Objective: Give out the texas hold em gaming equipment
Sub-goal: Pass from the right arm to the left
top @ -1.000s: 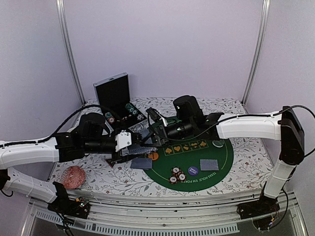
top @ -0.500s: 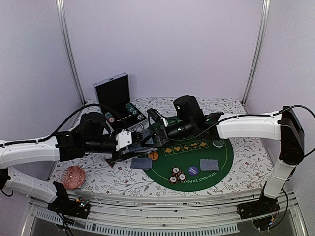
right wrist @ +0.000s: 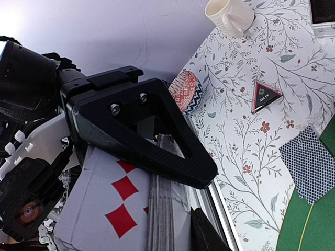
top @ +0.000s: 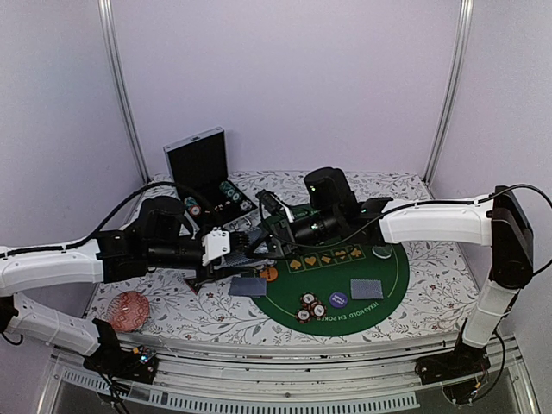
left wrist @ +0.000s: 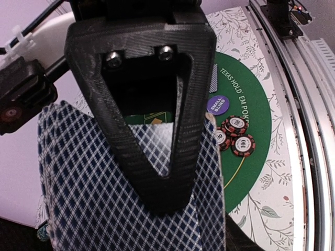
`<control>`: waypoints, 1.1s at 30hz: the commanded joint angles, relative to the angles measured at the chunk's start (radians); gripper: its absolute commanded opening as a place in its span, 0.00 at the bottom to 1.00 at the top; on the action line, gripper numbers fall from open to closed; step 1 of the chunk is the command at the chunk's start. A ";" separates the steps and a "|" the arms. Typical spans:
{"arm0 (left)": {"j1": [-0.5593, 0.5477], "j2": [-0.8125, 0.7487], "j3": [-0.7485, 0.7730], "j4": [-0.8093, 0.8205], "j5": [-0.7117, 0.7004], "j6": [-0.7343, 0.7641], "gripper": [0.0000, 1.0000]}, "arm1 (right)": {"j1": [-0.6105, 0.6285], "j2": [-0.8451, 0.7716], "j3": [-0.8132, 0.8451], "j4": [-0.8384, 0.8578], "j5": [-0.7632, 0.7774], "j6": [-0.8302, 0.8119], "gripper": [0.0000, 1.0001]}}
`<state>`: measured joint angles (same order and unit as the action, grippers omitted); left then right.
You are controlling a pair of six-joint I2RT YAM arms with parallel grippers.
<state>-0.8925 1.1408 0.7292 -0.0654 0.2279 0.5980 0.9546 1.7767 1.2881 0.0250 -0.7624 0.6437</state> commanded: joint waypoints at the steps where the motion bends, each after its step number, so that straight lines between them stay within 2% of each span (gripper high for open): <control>1: 0.001 -0.004 0.016 0.021 0.006 -0.005 0.55 | 0.029 -0.017 0.003 0.097 -0.070 -0.004 0.25; 5: 0.000 -0.007 0.011 0.033 -0.018 -0.003 0.67 | 0.029 -0.023 -0.001 0.096 -0.070 -0.006 0.12; 7: 0.001 -0.016 0.005 0.047 -0.033 -0.001 0.71 | 0.028 -0.028 -0.003 0.093 -0.065 -0.007 0.08; 11: 0.001 -0.066 -0.011 0.090 -0.041 -0.027 0.82 | 0.022 -0.065 -0.020 0.083 -0.037 -0.026 0.04; 15: 0.005 -0.147 -0.020 0.133 0.008 -0.097 0.98 | 0.001 -0.118 -0.050 0.073 -0.002 -0.051 0.03; 20: 0.017 -0.218 0.003 0.177 0.103 -0.261 0.98 | -0.012 -0.163 -0.060 0.038 0.035 -0.102 0.03; 25: 0.037 -0.239 0.043 0.196 0.112 -0.649 0.98 | -0.018 -0.199 -0.065 0.028 0.054 -0.143 0.03; 28: 0.041 -0.253 0.039 0.199 0.111 -0.800 0.98 | -0.018 -0.201 -0.055 0.018 0.054 -0.162 0.03; 30: 0.042 -0.255 0.026 0.198 0.090 -0.874 0.94 | -0.018 -0.203 -0.049 0.013 0.055 -0.173 0.03; 33: 0.055 -0.248 0.031 0.142 0.050 -0.954 0.81 | -0.019 -0.211 -0.053 0.014 0.062 -0.190 0.02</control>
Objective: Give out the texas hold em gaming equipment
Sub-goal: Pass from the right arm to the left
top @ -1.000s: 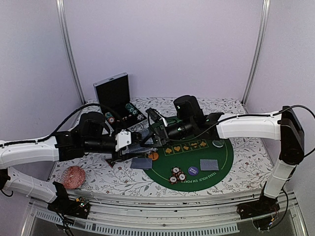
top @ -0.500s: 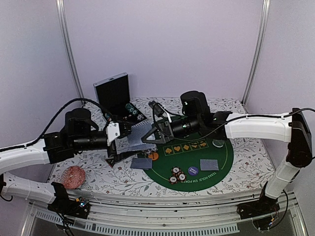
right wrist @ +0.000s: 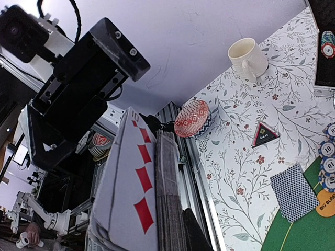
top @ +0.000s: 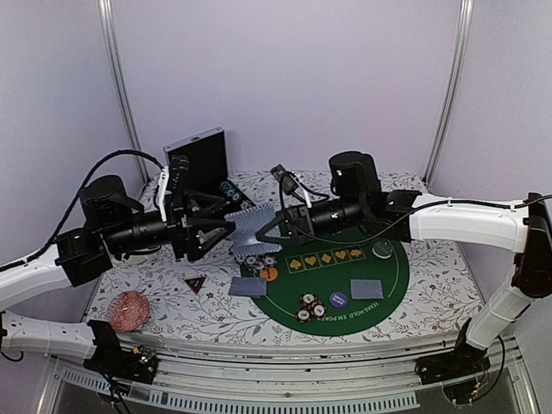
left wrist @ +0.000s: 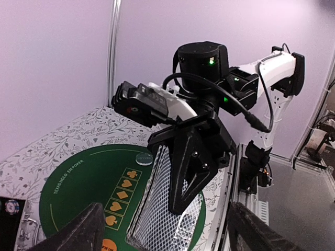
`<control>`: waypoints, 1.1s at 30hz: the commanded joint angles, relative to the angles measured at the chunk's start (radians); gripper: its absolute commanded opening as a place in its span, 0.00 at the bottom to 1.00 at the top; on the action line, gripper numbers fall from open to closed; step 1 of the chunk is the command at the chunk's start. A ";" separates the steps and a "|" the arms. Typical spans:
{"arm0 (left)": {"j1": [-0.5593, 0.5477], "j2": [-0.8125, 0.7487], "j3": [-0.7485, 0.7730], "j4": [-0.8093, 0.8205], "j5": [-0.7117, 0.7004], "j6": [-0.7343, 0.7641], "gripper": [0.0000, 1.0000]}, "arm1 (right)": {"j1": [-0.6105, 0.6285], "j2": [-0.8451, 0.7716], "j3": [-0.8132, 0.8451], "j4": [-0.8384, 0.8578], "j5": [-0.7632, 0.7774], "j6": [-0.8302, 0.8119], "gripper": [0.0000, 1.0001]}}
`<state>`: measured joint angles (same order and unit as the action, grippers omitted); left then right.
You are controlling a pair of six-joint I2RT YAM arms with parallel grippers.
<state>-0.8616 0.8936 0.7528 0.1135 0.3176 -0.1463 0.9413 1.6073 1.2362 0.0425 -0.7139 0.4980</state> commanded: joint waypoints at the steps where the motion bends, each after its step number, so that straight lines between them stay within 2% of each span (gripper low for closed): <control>1: 0.029 0.001 0.010 -0.058 -0.048 -0.236 0.78 | -0.005 -0.044 -0.003 -0.001 0.013 -0.048 0.02; 7: 0.049 -0.020 -0.082 0.008 0.013 -0.356 0.75 | -0.005 -0.054 -0.006 0.016 0.004 -0.063 0.02; 11: 0.051 -0.030 -0.157 0.120 0.059 -0.384 0.86 | -0.005 -0.060 -0.009 0.032 -0.009 -0.070 0.02; 13: 0.051 -0.012 -0.178 0.166 0.081 -0.395 0.87 | -0.002 -0.057 -0.008 0.044 -0.023 -0.071 0.02; 17: 0.051 0.036 -0.197 0.255 0.111 -0.408 0.75 | 0.007 -0.049 -0.002 0.051 -0.032 -0.083 0.02; 22: 0.051 0.078 -0.207 0.336 0.148 -0.414 0.54 | 0.014 -0.044 0.000 0.056 -0.043 -0.095 0.02; 28: 0.044 0.131 -0.205 0.407 0.228 -0.429 0.45 | 0.016 -0.027 0.009 0.061 -0.064 -0.103 0.02; 33: 0.034 0.145 -0.207 0.441 0.252 -0.424 0.12 | 0.015 -0.021 0.003 0.061 -0.068 -0.117 0.03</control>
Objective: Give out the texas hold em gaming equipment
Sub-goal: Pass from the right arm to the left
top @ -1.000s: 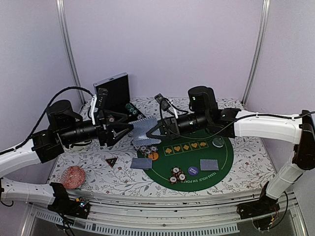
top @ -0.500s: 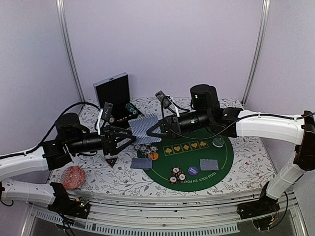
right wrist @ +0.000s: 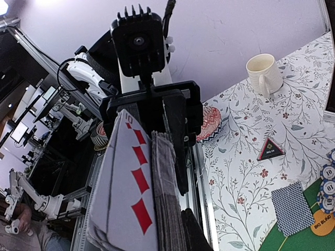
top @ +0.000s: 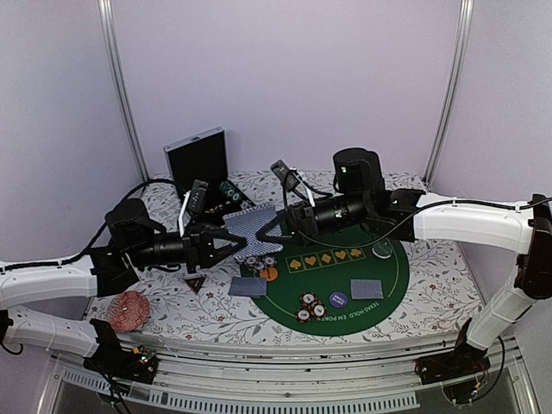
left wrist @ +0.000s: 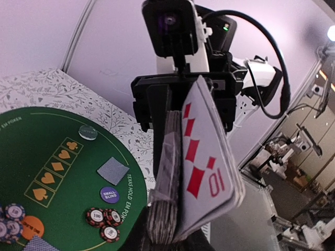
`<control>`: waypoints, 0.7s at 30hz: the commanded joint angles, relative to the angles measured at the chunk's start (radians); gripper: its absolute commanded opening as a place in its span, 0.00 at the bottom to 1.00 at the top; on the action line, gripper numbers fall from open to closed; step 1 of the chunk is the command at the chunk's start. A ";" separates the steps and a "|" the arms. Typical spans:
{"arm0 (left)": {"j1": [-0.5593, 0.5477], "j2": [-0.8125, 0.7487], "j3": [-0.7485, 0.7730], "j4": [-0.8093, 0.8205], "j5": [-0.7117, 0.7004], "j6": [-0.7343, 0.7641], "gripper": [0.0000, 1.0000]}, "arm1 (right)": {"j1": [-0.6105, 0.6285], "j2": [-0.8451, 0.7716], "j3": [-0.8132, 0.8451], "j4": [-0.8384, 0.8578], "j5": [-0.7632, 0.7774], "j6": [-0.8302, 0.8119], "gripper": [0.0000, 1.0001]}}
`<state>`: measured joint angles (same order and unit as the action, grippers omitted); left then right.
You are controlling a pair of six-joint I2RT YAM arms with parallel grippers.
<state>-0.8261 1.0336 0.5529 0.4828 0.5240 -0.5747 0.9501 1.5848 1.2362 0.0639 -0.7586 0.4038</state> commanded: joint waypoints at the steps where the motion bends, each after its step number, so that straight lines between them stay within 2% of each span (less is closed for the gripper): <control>1: -0.002 0.004 -0.006 0.076 0.054 0.010 0.06 | 0.007 0.000 0.001 0.040 -0.024 -0.025 0.03; 2: -0.005 0.003 -0.005 0.077 0.059 0.016 0.00 | 0.007 0.000 -0.001 0.039 -0.021 -0.025 0.03; 6: -0.008 -0.011 -0.020 0.074 0.038 0.017 0.00 | 0.004 -0.017 -0.011 0.029 0.015 -0.033 0.15; 11: -0.010 -0.032 -0.043 0.059 0.014 0.006 0.00 | -0.018 -0.058 -0.068 0.005 0.156 -0.029 0.45; 14: -0.014 -0.033 -0.064 0.059 -0.002 -0.005 0.00 | -0.019 -0.056 -0.085 -0.032 0.211 -0.040 0.50; 21: -0.018 -0.012 -0.122 0.006 -0.028 0.004 0.00 | -0.017 -0.092 -0.191 0.033 0.120 -0.061 0.67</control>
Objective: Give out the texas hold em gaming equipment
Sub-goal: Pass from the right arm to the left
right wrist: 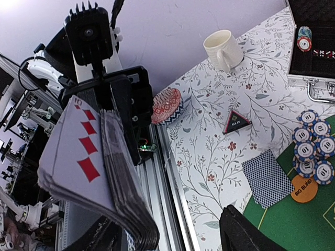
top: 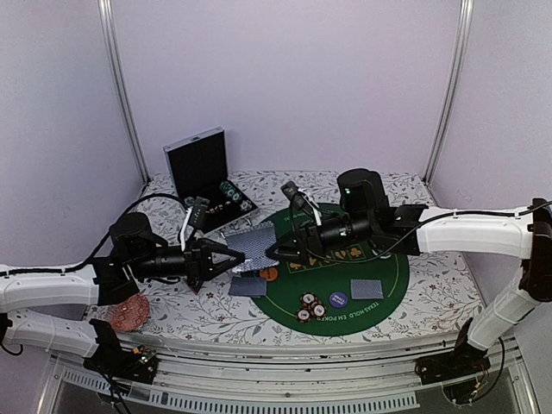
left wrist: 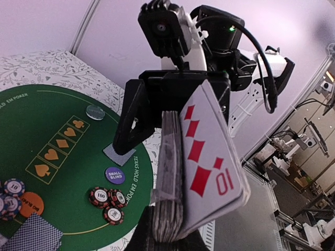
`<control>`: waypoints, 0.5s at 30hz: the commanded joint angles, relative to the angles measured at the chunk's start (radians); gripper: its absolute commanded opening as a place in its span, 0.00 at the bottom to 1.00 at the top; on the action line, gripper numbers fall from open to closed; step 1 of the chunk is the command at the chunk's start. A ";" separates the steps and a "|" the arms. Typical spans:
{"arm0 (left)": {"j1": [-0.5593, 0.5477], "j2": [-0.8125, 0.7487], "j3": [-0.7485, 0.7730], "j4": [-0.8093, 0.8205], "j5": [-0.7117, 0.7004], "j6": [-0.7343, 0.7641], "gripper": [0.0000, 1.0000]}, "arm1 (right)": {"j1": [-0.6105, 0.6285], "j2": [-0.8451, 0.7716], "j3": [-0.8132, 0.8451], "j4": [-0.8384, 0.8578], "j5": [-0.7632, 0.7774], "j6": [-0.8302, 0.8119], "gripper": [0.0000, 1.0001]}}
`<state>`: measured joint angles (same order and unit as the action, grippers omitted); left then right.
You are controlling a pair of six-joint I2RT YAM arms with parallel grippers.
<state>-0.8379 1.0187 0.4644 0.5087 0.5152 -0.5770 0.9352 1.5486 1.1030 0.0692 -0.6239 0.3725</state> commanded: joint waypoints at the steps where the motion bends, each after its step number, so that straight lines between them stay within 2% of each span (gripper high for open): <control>1: -0.006 0.008 -0.043 -0.034 -0.031 0.006 0.00 | -0.003 -0.067 -0.063 0.012 -0.002 -0.044 0.69; 6: -0.008 0.106 -0.059 -0.133 -0.022 -0.012 0.00 | -0.003 -0.081 -0.051 -0.133 0.138 -0.118 0.71; 10: -0.013 0.204 -0.075 -0.135 0.068 -0.032 0.00 | 0.023 -0.049 -0.044 -0.189 0.162 -0.145 0.70; 15: -0.017 0.273 -0.099 -0.200 0.086 -0.026 0.00 | 0.063 0.016 -0.039 -0.212 0.185 -0.150 0.69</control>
<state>-0.8452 1.2587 0.3866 0.3584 0.5537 -0.5987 0.9661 1.5097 1.0420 -0.0917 -0.4797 0.2462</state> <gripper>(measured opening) 0.071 0.697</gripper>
